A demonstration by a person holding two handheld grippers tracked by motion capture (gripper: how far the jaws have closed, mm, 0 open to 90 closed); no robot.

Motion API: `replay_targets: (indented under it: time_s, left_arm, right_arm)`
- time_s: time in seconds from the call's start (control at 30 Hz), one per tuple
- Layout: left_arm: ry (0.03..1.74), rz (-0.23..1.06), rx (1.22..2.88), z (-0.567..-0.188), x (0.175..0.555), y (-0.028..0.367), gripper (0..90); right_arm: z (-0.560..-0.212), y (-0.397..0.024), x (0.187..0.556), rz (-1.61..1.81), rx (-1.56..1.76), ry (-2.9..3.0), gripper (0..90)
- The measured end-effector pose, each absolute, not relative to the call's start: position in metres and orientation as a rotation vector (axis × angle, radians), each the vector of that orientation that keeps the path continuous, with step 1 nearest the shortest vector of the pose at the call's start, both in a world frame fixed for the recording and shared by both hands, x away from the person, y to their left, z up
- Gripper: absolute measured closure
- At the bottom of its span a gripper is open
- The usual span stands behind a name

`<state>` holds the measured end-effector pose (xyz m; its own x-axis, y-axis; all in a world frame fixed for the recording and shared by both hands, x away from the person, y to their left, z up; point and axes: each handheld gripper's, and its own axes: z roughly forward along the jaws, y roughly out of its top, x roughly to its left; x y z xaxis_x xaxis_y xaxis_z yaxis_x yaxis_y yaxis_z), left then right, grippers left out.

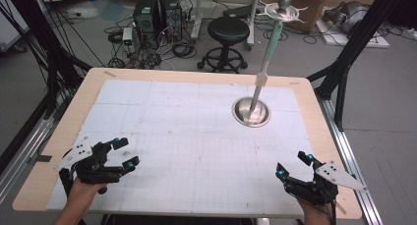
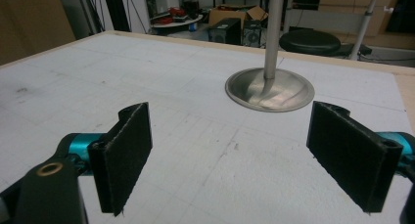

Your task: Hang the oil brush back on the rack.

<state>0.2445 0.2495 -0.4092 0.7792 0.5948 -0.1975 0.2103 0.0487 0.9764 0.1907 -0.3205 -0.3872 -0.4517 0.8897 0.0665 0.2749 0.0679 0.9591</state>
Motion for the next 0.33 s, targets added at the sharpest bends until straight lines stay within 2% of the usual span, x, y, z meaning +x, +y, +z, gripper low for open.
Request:
replay_targets:
  time_s: [0.33]
  left_arm:
    - [0.687, 0.333, 1.528, -0.4101, 0.2448, 0.2504, 17.4]
  right_arm:
    - [-0.3865, -0.3224, 0.1907, 1.407, 1.162, 1.78, 16.1]
